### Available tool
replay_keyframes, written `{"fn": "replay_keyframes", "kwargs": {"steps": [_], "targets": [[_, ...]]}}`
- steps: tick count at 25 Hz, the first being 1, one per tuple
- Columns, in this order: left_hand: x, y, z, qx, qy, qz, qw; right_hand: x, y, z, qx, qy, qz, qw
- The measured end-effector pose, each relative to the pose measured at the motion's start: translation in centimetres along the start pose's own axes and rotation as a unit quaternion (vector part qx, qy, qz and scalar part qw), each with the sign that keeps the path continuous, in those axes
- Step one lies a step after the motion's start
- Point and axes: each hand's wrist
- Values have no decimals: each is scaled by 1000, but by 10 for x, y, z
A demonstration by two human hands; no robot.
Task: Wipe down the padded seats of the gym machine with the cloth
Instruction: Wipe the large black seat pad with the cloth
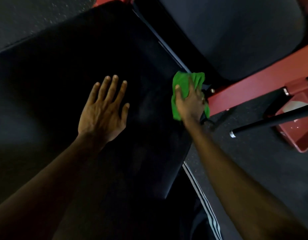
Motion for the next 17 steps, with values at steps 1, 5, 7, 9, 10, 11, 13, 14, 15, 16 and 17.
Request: {"fn": "replay_keyframes", "kwargs": {"steps": [1, 5, 7, 9, 10, 11, 13, 14, 15, 16, 17], "targets": [[0, -1, -1, -1, -1, 0, 1000, -36, -1, 11, -1, -24, 4, 1000], [1, -4, -2, 7, -4, 17, 1000, -105, -3, 38, 24, -61, 50, 997], [2, -4, -3, 14, -7, 18, 1000, -64, 0, 39, 10, -16, 55, 998], [2, -4, -3, 14, -10, 18, 1000, -4, 4, 46, 18, 46, 37, 998], [2, -4, -5, 10, -9, 17, 1000, 25, 7, 54, 28, 71, 26, 997], [3, -4, -5, 5, -10, 17, 1000, 50, 11, 70, 32, 72, 21, 997], [3, -4, -4, 3, -13, 19, 1000, 81, 23, 123, 30, -17, 18, 999], [4, -3, -4, 5, -12, 20, 1000, 89, 29, 154, 35, -82, 21, 996], [5, -3, -4, 5, -11, 22, 1000, 94, 32, 181, 39, -138, 32, 989], [5, -4, -4, 7, -10, 26, 1000, 97, 33, 196, 39, -184, 47, 981], [5, -4, -4, 7, -10, 27, 1000, 99, 34, 198, 30, -220, 60, 973]]}}
Point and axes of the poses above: each hand's wrist, its own x-axis towards the middle knuckle, its own y-axis out of the palm, z = x × y, and after that the axes turned 15 degrees about -y, right-handed
